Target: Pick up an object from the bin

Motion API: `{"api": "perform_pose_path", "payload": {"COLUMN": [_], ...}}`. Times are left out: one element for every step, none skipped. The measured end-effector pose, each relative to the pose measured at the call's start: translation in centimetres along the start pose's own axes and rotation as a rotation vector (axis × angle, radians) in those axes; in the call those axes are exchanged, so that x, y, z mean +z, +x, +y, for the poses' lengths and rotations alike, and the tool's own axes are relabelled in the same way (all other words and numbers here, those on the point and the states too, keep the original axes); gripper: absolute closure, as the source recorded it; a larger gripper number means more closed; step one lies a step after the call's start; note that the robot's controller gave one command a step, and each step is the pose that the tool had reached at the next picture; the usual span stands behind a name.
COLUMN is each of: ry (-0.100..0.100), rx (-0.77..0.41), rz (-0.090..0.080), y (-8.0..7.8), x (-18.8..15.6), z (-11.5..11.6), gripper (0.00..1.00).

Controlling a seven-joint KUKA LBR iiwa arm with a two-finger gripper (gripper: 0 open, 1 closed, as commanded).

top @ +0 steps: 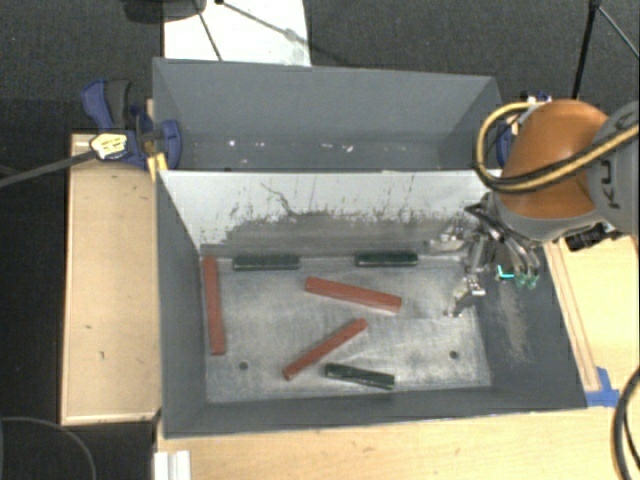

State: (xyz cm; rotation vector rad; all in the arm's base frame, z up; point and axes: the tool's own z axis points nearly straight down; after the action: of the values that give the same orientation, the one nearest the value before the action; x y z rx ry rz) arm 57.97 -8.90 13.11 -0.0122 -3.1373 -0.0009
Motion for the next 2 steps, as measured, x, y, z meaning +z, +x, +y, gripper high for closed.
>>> {"api": "perform_pose_path", "payload": {"ry": [0.001,0.0], "rx": [-0.002,0.061], "rz": [-0.007,-0.015], "y": [-0.2,0.6], "x": [-0.4,5.6], "z": [0.0,4.4], "gripper": [0.0,1.0]}}
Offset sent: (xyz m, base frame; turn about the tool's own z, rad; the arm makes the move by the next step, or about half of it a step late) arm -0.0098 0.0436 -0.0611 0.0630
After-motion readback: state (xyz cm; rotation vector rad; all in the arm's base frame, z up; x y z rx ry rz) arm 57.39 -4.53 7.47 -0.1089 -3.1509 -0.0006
